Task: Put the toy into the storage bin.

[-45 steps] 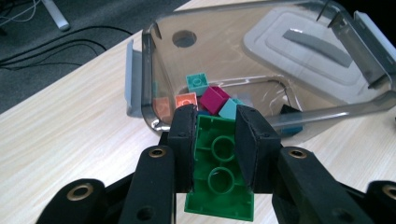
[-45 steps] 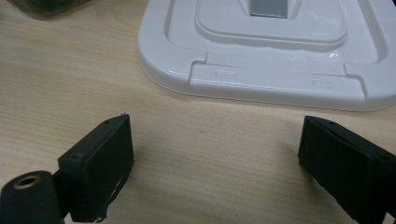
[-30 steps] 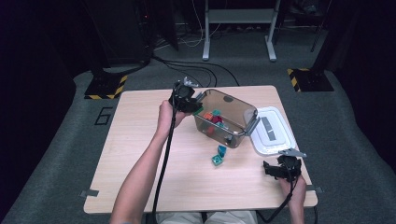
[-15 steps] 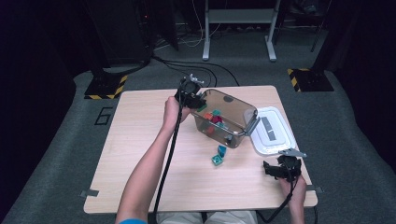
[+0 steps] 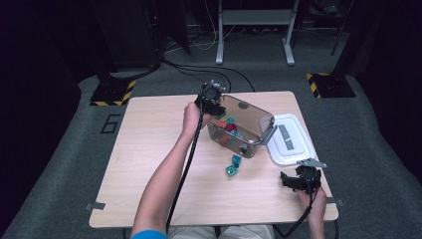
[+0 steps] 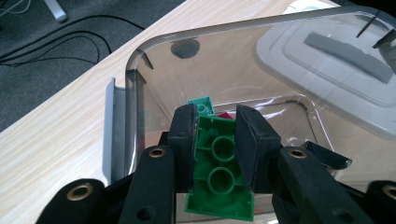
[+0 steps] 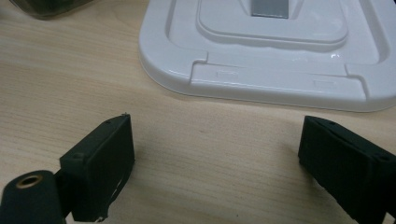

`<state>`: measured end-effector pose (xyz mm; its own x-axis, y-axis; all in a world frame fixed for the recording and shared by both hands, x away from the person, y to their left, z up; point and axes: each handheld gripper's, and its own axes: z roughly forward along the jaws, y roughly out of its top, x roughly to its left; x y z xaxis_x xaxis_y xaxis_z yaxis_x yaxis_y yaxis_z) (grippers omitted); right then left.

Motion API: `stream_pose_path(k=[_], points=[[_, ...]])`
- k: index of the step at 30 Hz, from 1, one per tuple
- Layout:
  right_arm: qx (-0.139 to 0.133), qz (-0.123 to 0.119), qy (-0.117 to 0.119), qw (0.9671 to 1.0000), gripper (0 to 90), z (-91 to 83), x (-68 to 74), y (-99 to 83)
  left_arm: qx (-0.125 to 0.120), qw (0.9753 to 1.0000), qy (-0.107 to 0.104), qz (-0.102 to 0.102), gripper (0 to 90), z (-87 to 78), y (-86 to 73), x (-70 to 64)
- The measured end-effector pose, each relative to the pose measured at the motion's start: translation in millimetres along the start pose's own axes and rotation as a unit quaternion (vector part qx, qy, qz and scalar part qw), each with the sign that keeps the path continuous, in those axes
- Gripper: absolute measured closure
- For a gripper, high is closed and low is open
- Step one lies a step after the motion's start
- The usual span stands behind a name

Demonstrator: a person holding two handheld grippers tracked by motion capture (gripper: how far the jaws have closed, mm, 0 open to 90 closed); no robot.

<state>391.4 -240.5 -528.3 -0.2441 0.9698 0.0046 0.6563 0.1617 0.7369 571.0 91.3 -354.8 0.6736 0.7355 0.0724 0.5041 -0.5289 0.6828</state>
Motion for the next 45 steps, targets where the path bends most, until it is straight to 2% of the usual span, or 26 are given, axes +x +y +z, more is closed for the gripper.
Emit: stream_pose_path(k=[10, 16, 17, 18, 19, 20, 23, 25, 30, 32, 36, 45], points=[[0.000, 0.000, -0.001, 1.0000, 10.2, -0.1, 0.1, 0.0, 0.003, 1.0000, -0.001, -0.005, 68.7, 14.3, 0.6, 1.6], [0.001, 0.000, 0.000, 1.0000, 10.2, -0.3, 0.1, 0.0, 0.011, 0.9999, 0.001, 0.001, 68.2, 23.1, 1.4, -1.7], [0.001, 0.000, 0.000, 1.0000, 10.2, -0.3, 0.0, 0.1, 0.009, 1.0000, 0.001, -0.004, 66.4, 24.5, 1.3, -2.6], [0.001, 0.000, 0.000, 1.0000, 10.2, -0.3, 0.0, 0.0, 0.012, 0.9999, -0.004, -0.011, 54.6, 24.7, 1.8, -2.2], [0.001, 0.000, 0.000, 1.0000, 10.2, -0.3, 0.0, 0.0, 0.012, 0.9999, -0.004, -0.011, 48.1, 24.7, 1.8, -2.2], [0.001, 0.000, 0.000, 1.0000, 10.2, -0.3, 0.0, 0.0, 0.018, 0.9998, -0.002, -0.013, 48.1, 24.2, 1.4, -2.2], [0.000, 0.000, -0.001, 1.0000, 10.2, -0.1, 0.1, 0.0, 0.026, 0.9995, -0.002, -0.017, 33.5, 20.2, -0.5, 0.3], [0.000, 0.000, -0.001, 1.0000, 10.2, -0.2, 0.1, 0.0, 0.019, 0.9995, -0.003, -0.025, 27.4, 14.1, -2.9, 2.0], [0.000, 0.000, -0.001, 1.0000, 10.2, -0.1, 0.1, 0.0, 0.008, 0.9998, -0.003, -0.018, 18.2, -2.3, -11.3, -0.3], [0.000, 0.000, -0.001, 1.0000, 10.2, -0.1, 0.1, 0.0, 0.009, 0.9999, -0.003, -0.011, 16.4, -8.7, -15.2, -2.0], [0.000, 0.000, -0.001, 1.0000, 10.2, -0.1, 0.1, 0.0, 0.003, 0.9999, -0.004, -0.010, 13.8, -20.7, -25.0, -6.0], [0.000, 0.000, -0.001, 1.0000, 10.2, -0.1, 0.1, 0.0, -0.003, 0.9999, -0.012, 0.002, 9.3, -33.4, -43.8, -17.7]])
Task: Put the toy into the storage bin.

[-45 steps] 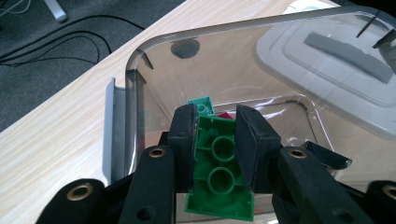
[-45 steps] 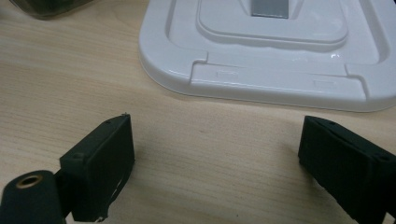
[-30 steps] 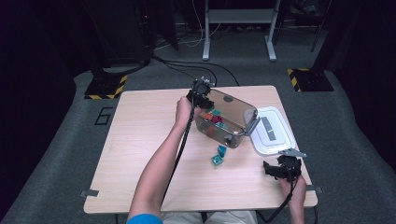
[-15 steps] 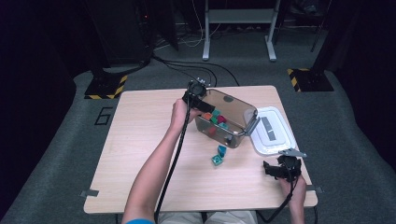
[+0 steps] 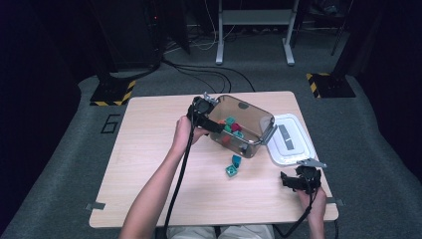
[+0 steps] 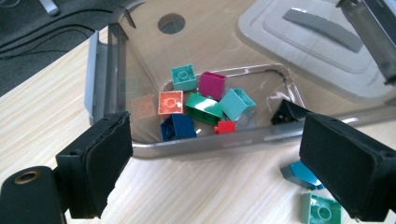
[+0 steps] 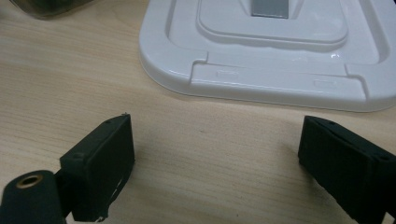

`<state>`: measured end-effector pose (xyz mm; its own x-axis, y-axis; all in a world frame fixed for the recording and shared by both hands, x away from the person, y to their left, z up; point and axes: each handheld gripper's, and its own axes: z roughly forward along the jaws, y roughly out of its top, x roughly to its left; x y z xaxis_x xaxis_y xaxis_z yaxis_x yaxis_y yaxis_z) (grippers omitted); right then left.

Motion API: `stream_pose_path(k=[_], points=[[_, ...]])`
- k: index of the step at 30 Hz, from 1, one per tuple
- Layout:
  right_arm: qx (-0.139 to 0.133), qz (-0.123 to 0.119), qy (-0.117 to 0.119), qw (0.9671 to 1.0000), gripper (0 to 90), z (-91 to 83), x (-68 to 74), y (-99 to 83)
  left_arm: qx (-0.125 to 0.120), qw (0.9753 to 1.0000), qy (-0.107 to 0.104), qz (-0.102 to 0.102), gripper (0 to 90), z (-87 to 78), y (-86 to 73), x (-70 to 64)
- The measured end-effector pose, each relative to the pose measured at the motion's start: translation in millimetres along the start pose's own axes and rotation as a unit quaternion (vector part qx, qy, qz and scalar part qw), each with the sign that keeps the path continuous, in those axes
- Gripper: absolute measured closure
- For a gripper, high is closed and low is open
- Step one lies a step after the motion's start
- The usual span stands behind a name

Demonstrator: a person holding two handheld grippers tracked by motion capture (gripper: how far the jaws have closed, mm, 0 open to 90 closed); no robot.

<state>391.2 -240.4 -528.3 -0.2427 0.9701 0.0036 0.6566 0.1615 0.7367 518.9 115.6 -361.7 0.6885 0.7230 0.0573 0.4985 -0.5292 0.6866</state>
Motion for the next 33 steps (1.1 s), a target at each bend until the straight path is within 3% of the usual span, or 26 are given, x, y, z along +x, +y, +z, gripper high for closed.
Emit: stream_pose_path(k=[17, 23, 31, 33], points=[[0.000, 0.000, 0.000, 1.0000, 10.3, 0.0, 0.0, 0.0, 0.006, 0.9997, -0.023, 0.001, 3.1, 10.2, -50.4, -24.3], [0.000, 0.000, 0.000, 1.0000, 10.3, 0.0, -0.1, 0.0, 0.025, 0.9989, -0.040, 0.001, 2.7, 29.3, -74.2, -36.7], [0.000, 0.000, 0.000, 1.0000, 10.3, 0.0, -0.1, 0.0, 0.032, 0.9974, -0.064, -0.005, 1.1, 48.8, -91.8, -51.3], [0.000, 0.000, 0.001, 1.0000, 10.3, 0.1, -0.1, 0.0, 0.034, 0.9971, -0.068, 0.002, 0.8, 54.7, -94.6, -57.1]])
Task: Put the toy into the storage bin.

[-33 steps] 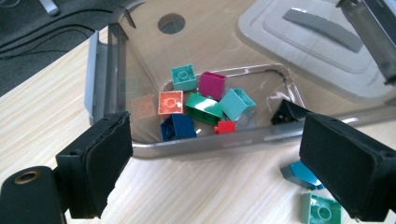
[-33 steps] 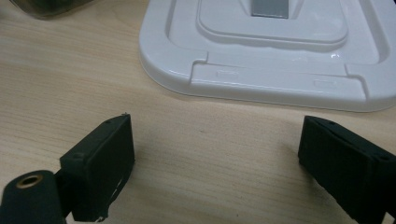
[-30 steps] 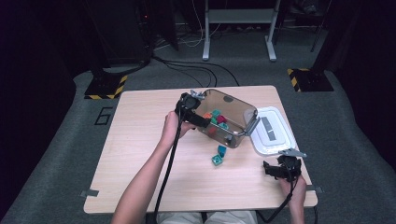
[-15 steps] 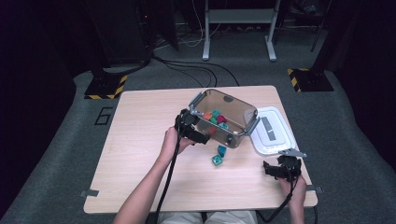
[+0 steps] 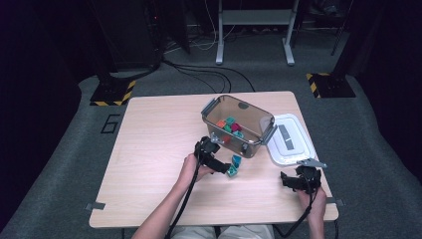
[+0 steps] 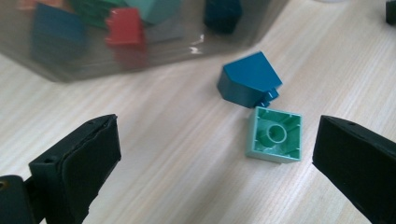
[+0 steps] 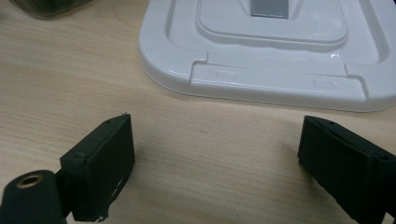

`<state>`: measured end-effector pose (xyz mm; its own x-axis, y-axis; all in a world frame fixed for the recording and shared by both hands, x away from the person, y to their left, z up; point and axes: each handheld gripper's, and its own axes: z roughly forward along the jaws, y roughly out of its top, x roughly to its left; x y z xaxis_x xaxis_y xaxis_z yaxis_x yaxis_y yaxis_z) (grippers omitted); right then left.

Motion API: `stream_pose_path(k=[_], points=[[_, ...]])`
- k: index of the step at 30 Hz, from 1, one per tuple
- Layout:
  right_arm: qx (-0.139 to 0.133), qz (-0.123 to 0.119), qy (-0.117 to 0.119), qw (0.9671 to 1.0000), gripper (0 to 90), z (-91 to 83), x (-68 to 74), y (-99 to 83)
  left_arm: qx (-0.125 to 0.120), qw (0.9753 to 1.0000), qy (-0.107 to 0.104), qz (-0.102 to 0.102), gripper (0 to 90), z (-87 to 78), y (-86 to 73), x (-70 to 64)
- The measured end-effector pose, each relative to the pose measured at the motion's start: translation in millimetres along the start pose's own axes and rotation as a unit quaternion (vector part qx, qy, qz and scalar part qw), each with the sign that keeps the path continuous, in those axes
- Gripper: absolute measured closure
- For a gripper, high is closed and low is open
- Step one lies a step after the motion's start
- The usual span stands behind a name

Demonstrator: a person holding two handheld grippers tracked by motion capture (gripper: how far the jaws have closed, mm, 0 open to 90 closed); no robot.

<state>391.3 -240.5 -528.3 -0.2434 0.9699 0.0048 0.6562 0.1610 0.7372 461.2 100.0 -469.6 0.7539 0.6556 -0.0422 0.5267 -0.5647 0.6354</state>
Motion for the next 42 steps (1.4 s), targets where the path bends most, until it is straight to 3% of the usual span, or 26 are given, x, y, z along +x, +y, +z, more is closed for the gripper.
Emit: stream_pose_path(k=[1, 10, 18, 20, 22, 23, 25, 32, 36, 42], points=[[0.000, 0.000, 0.000, 1.0000, 10.3, 0.0, 0.0, 0.0, 0.006, 0.9999, -0.001, 0.008, 0.8, 2.3, -0.4, -1.1], [0.000, 0.000, -0.001, 1.0000, 10.3, -0.1, 0.0, 0.0, 0.012, 0.9994, -0.030, 0.014, 0.3, 26.7, -6.4, -18.9], [0.000, 0.000, 0.000, 1.0000, 10.3, 0.0, 0.0, 0.0, 0.022, 0.9988, -0.029, 0.032, 1.1, 36.3, -11.7, -27.2], [0.000, 0.000, 0.000, 1.0000, 10.3, 0.0, -0.1, 0.0, 0.014, 0.9988, -0.025, 0.039, 13.3, 36.0, -13.4, -29.0], [0.000, 0.000, 0.000, 1.0000, 10.3, 0.0, 0.0, 0.0, 0.016, 0.9979, -0.035, 0.053, 19.4, 35.9, -14.8, -30.4], [0.000, 0.000, 0.000, 1.0000, 10.3, 0.0, 0.0, 0.0, 0.016, 0.9976, -0.035, 0.057, 30.5, 36.1, -15.9, -32.2], [0.000, 0.000, 0.000, 1.0000, 10.3, 0.0, 0.0, 0.0, 0.015, 0.9973, -0.035, 0.062, 32.8, 36.5, -16.7, -32.4], [0.000, 0.000, -0.001, 1.0000, 10.3, -0.1, 0.0, 0.0, 0.009, 0.9977, -0.027, 0.062, 57.8, 34.5, -19.9, -32.5], [0.000, 0.000, -0.001, 1.0000, 10.3, -0.1, 0.0, 0.0, 0.016, 0.9973, -0.025, 0.067, 58.3, 30.7, -22.2, -31.2], [0.001, 0.000, -0.001, 1.0000, 10.3, -0.1, 0.0, 0.0, 0.008, 0.9982, -0.019, 0.057, 58.4, 23.0, -24.2, -24.6]])
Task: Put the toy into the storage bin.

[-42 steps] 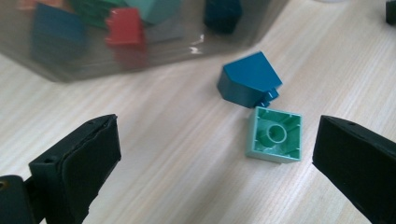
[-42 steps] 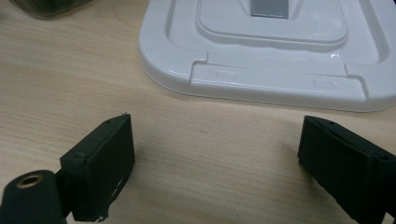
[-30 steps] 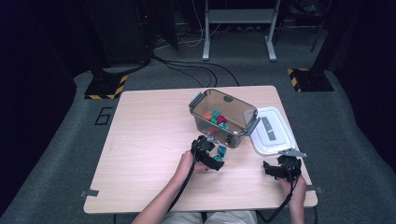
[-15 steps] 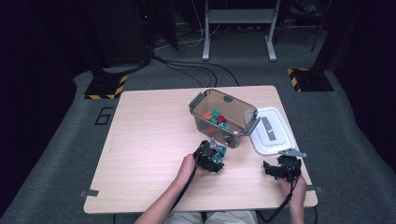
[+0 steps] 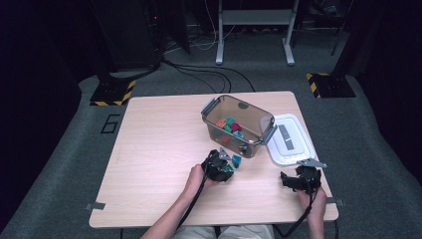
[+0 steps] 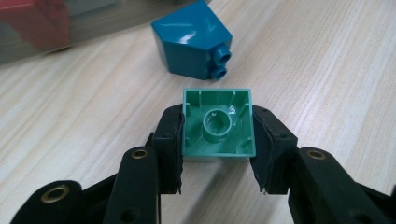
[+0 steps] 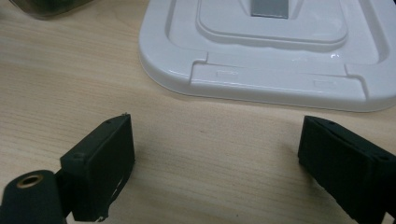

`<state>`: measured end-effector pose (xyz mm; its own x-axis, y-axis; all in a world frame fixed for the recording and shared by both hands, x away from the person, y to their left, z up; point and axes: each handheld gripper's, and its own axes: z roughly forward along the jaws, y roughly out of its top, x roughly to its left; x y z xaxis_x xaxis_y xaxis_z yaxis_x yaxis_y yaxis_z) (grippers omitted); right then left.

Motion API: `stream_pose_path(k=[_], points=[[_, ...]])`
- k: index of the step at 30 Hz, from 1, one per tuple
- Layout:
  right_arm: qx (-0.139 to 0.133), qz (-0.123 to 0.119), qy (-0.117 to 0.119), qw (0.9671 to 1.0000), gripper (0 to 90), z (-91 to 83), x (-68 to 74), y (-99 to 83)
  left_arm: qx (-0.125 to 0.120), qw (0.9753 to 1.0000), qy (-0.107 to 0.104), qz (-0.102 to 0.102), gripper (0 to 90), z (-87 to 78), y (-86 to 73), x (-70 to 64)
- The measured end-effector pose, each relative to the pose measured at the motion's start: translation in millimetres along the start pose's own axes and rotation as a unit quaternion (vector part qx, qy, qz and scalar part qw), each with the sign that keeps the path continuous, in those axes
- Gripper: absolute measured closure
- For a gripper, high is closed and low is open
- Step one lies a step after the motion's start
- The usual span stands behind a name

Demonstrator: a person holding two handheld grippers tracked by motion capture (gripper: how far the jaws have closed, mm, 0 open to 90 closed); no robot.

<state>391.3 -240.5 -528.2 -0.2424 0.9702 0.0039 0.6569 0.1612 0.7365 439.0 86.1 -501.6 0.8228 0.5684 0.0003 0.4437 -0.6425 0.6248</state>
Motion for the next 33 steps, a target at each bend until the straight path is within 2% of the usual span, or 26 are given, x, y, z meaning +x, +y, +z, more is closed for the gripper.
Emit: stream_pose_path(k=[7, 13, 15, 22, 24, 25, 27, 33], points=[[0.000, 0.000, 0.000, 1.0000, 10.3, 0.0, 0.0, 0.0, -0.009, 0.9998, 0.015, -0.012, 58.4, -14.5, -2.1, 9.1], [0.000, 0.000, 0.000, 1.0000, 10.3, 0.0, 0.0, 0.0, -0.014, 0.9993, 0.031, -0.013, 58.4, -27.5, -1.6, 17.3], [0.000, 0.000, 0.000, 1.0000, 10.3, 0.0, 0.0, 0.0, -0.019, 0.9991, 0.033, -0.020, 58.4, -33.7, -0.4, 21.2], [0.000, 0.000, 0.000, 1.0000, 10.4, 0.0, 0.0, 0.0, -0.033, 0.9975, 0.055, -0.030, 58.3, -54.2, 7.0, 35.3], [0.000, 0.000, 0.000, 1.0000, 10.4, 0.0, 0.0, 0.1, -0.027, 0.9979, 0.053, -0.028, 58.4, -58.2, 10.8, 38.0], [0.000, 0.001, 0.000, 1.0000, 10.4, 0.2, 0.0, 0.2, -0.024, 0.9977, 0.059, -0.024, 58.3, -62.4, 14.6, 38.6], [0.000, 0.001, -0.001, 1.0000, 10.4, 0.4, 0.0, 0.5, -0.025, 0.9976, 0.062, -0.020, 58.4, -69.8, 19.2, 40.9], [0.000, 0.002, -0.002, 1.0000, 10.5, 0.6, -0.2, 0.6, -0.031, 0.9969, 0.069, -0.022, 58.4, -83.9, 31.1, 48.9]])
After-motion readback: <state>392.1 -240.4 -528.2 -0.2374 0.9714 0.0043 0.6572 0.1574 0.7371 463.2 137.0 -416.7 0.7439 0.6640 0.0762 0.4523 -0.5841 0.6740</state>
